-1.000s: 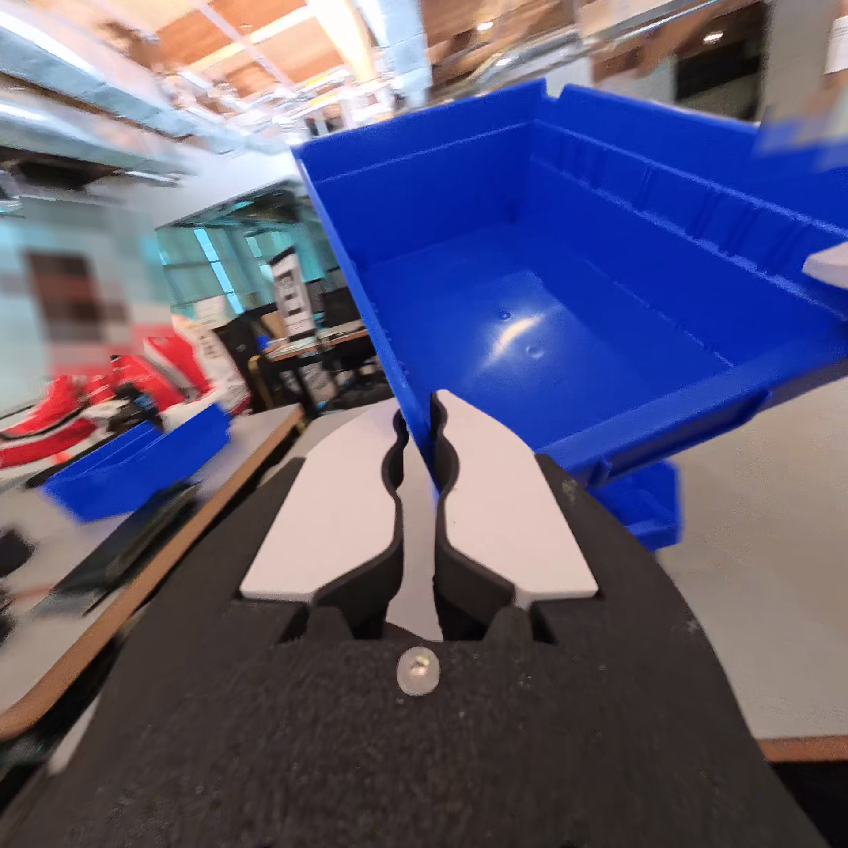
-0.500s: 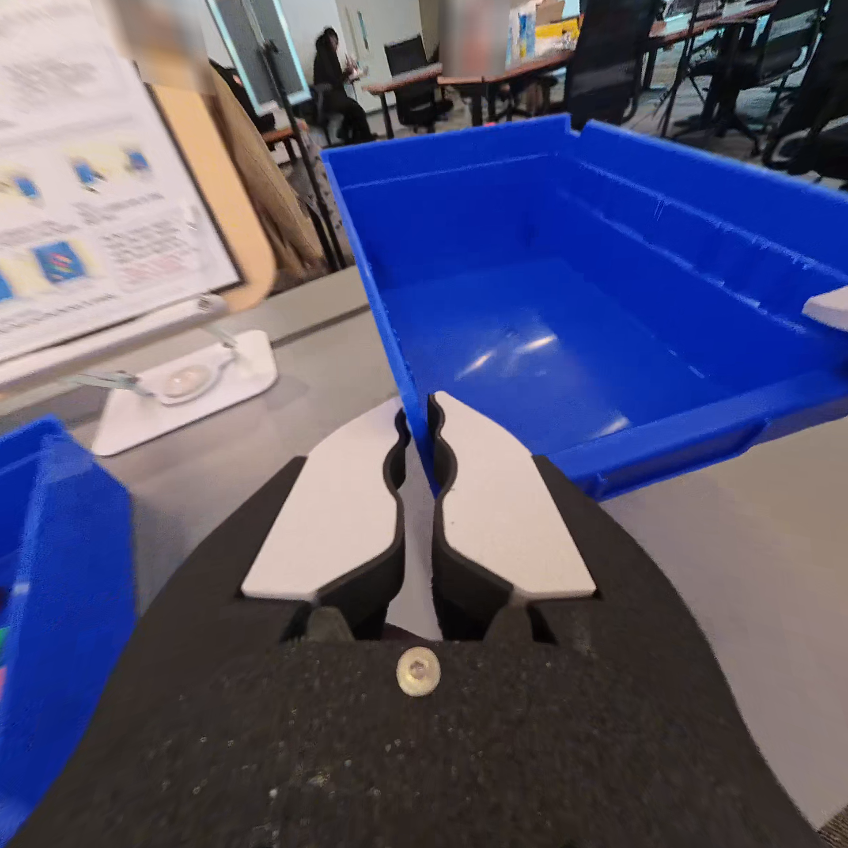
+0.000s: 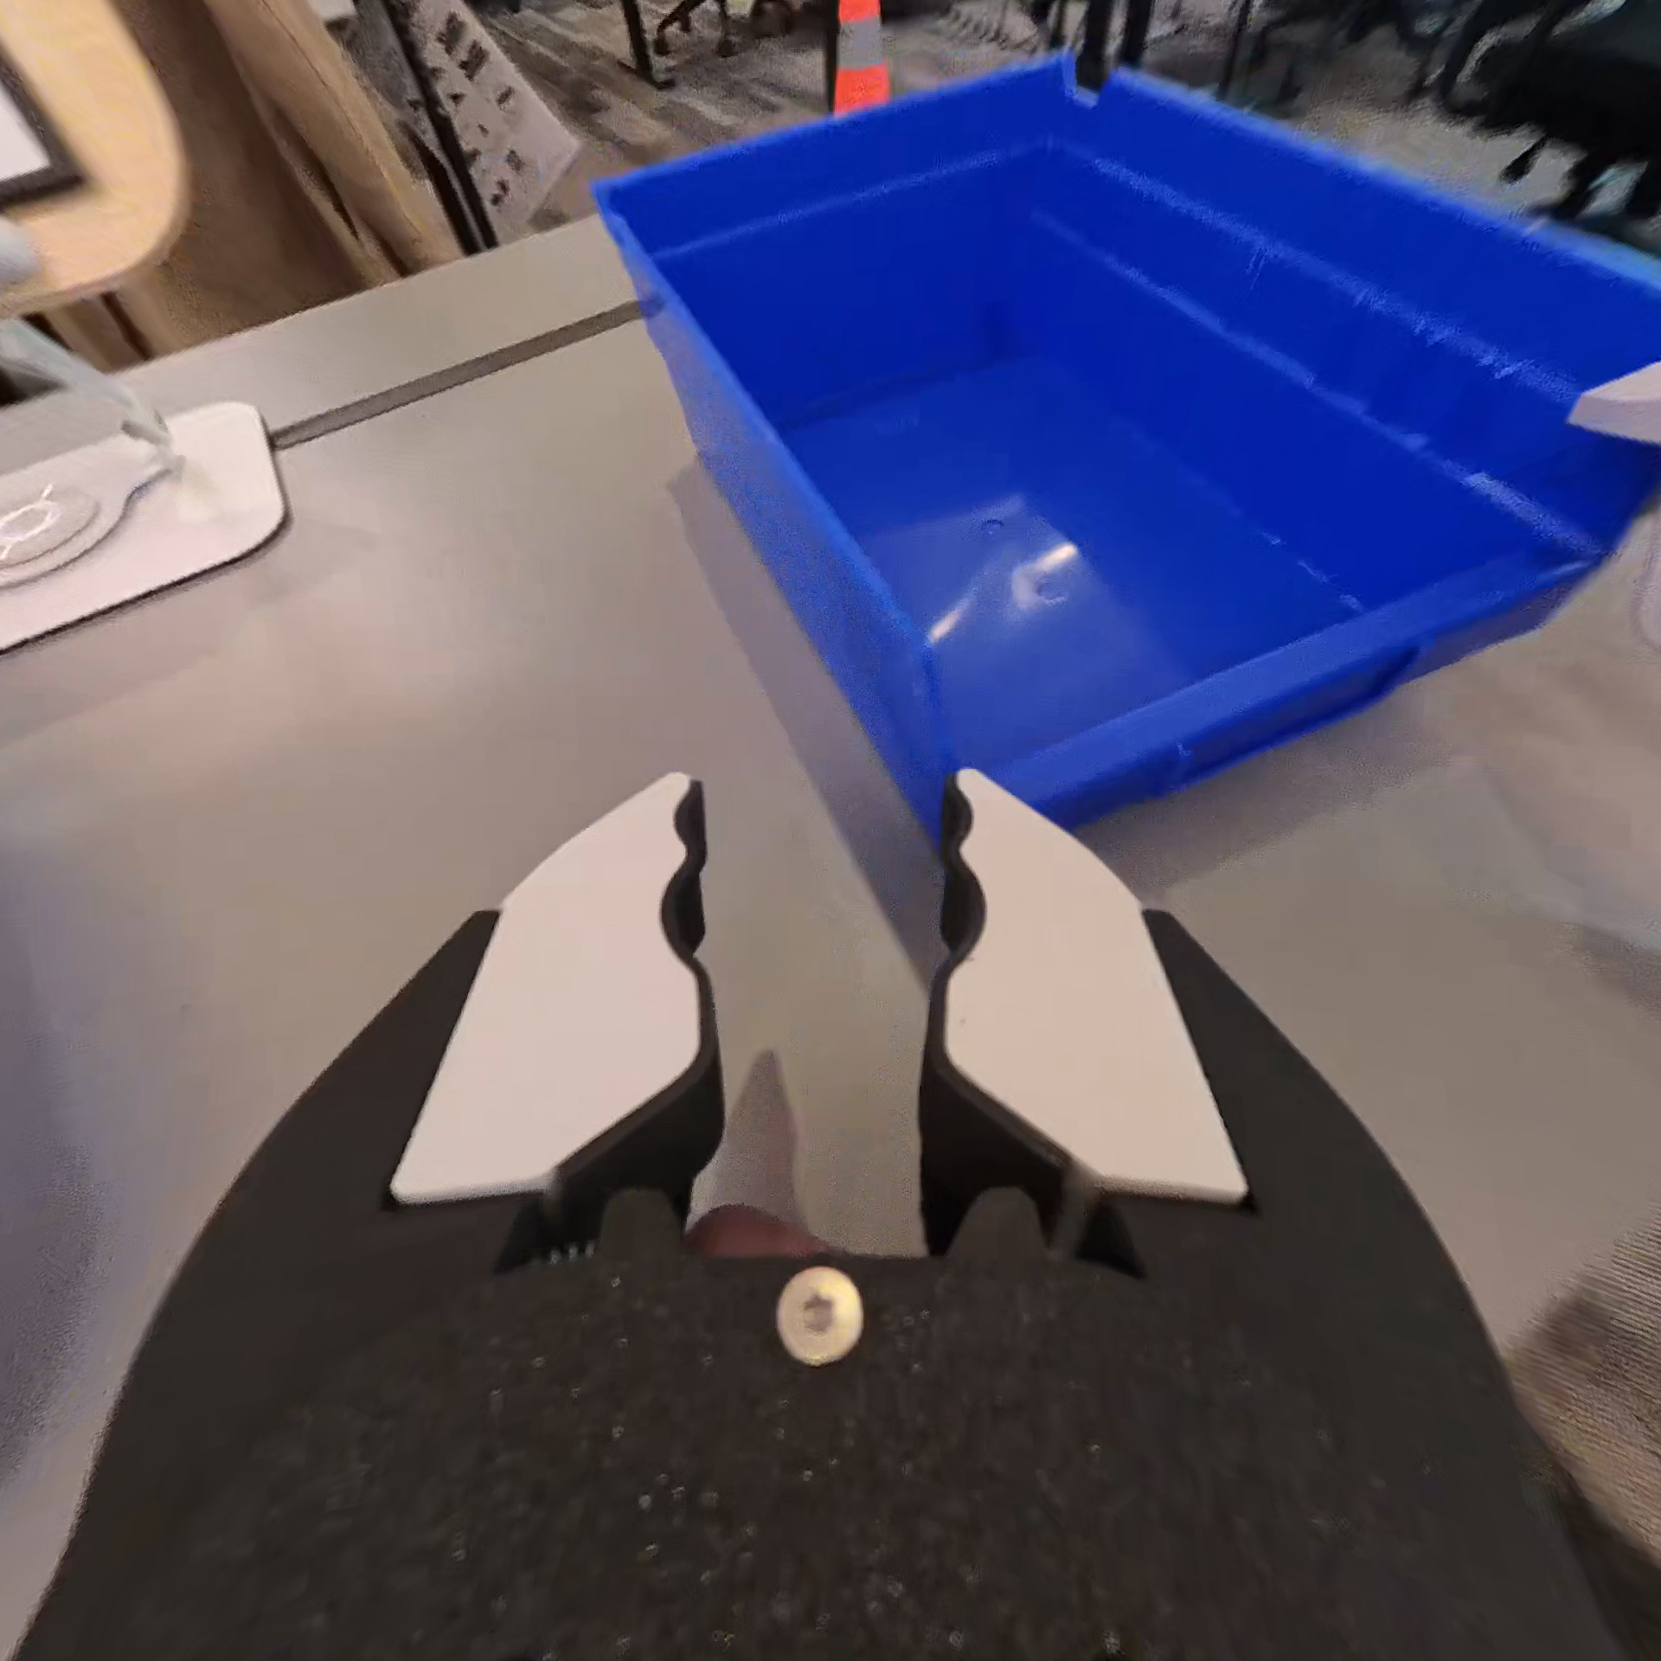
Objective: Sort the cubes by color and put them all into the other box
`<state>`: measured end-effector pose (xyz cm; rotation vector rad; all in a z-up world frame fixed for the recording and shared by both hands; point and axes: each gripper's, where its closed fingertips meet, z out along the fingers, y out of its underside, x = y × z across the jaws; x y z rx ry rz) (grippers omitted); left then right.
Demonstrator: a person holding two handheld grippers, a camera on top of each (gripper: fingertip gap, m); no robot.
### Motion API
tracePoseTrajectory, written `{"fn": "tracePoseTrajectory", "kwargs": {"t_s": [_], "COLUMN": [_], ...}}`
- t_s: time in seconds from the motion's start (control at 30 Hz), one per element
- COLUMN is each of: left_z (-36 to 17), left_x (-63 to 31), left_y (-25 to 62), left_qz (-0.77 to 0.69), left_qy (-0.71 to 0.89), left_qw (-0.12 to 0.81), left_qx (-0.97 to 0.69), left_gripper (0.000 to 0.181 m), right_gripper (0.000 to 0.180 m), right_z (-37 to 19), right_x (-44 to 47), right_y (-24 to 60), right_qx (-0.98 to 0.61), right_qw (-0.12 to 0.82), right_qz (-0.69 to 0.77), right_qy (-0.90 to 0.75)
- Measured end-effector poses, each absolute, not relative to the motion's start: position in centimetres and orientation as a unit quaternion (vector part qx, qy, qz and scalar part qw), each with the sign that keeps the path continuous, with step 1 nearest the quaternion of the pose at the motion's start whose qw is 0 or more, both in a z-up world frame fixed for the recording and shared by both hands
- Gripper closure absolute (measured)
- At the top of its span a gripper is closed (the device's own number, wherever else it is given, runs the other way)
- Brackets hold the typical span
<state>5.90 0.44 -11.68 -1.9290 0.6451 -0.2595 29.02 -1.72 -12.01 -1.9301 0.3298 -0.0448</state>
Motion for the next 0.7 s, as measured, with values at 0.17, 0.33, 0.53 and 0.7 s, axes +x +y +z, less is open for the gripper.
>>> {"fn": "tracePoseTrajectory", "kwargs": {"t_s": [0.17, 0.33, 0.53, 0.7], "left_z": [-5.7, -3.8, -8.3, -11.8], "left_x": [-7.5, -28.8, -38.6, -39.0], "left_y": [-2.0, -1.1, 0.1, 2.8], "left_qz": [-0.149, -0.015, 0.023, 0.033], "left_qy": [0.238, 0.098, 0.009, 0.016], "left_qw": [0.538, 0.591, 0.571, 0.53], "left_qx": [-0.794, -0.801, -0.821, -0.847], "left_gripper": [0.13, 0.133, 0.132, 0.174], "right_gripper": [0.14, 0.14, 0.135, 0.162], "right_z": [-3.6, -3.4, -10.1, -11.9], "right_x": [20.7, -5.3, -18.3, -19.9], "right_y": [-5.0, -5.1, 0.1, 3.1], "right_qx": [-0.737, -0.713, -0.775, -0.804], "right_qw": [0.67, 0.666, 0.609, 0.579], "right_qz": [-0.019, 0.209, 0.157, 0.131], "right_qy": [0.089, -0.069, -0.07, -0.041]}}
